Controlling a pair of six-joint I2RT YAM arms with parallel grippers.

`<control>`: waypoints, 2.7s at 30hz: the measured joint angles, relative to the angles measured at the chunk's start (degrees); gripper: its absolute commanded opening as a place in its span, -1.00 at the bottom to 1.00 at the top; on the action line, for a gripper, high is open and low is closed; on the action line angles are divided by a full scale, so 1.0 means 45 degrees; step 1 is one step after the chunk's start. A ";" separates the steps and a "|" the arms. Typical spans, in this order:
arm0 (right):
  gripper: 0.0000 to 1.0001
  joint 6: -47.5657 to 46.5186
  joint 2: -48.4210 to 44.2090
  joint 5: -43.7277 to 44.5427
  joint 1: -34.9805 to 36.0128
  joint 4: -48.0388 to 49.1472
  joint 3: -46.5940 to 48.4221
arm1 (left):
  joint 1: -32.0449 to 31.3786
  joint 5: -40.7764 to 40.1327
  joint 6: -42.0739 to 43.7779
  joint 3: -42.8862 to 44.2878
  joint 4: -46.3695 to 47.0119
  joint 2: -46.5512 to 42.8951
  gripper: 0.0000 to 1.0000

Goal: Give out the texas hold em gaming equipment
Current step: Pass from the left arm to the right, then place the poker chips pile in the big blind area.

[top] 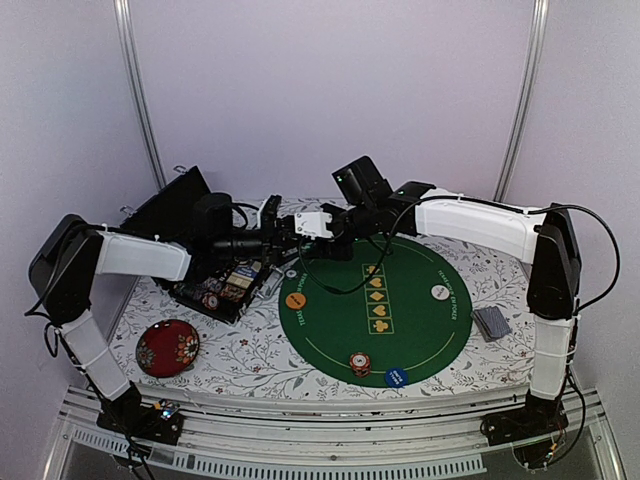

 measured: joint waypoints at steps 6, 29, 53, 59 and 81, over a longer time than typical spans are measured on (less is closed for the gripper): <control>-0.93 0.0000 0.0000 0.0044 0.0015 -0.0044 0.0000 | 0.0010 0.0024 -0.0097 -0.0112 0.0316 0.0063 -0.96; -0.96 0.1719 0.0199 -0.0204 -0.0044 -0.1345 0.0291 | 0.0019 0.0913 -0.1171 0.0024 0.1457 0.1161 0.06; -0.96 0.2152 0.0223 -0.0690 -0.0053 -0.1375 0.0432 | 0.0393 0.0913 -0.0257 0.0029 0.1175 0.1132 0.97; -0.96 0.2186 0.0355 -0.0719 -0.0063 -0.1433 0.0432 | 0.1069 0.0777 0.0034 -0.0073 0.0665 0.0806 0.97; -0.96 0.4347 0.2501 -0.1851 0.1311 0.0316 -0.0967 | 0.4954 -0.1443 0.4619 -0.0510 -0.5542 -0.4226 0.97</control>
